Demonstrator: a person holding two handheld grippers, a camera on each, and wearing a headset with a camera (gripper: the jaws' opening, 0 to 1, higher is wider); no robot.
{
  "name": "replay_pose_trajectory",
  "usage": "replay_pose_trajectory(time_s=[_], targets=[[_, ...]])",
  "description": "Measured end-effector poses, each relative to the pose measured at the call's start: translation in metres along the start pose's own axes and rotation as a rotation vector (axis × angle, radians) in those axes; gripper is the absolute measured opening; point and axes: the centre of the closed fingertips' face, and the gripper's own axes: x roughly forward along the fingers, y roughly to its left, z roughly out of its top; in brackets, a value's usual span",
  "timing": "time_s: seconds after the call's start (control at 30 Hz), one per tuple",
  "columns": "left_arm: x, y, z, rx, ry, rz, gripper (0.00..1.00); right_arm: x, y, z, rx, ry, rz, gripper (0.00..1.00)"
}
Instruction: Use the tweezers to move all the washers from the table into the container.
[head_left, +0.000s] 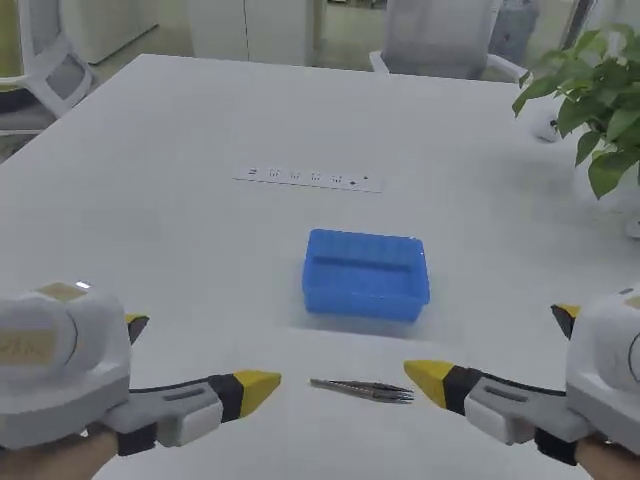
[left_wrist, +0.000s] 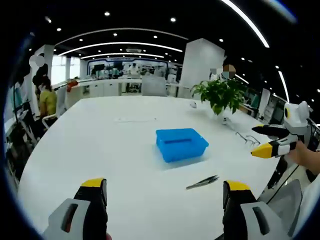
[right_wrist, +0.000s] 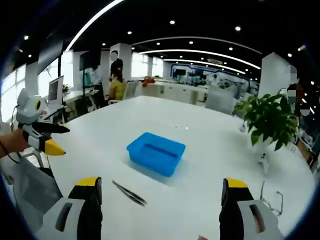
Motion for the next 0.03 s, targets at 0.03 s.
replay_pose_trajectory(time_s=[0.03], targets=[[-0.002, 0.002, 0.001, 0.002, -0.009, 0.009, 0.99, -0.0012, -0.0044, -0.0009, -0.012, -0.003, -0.026, 0.99]])
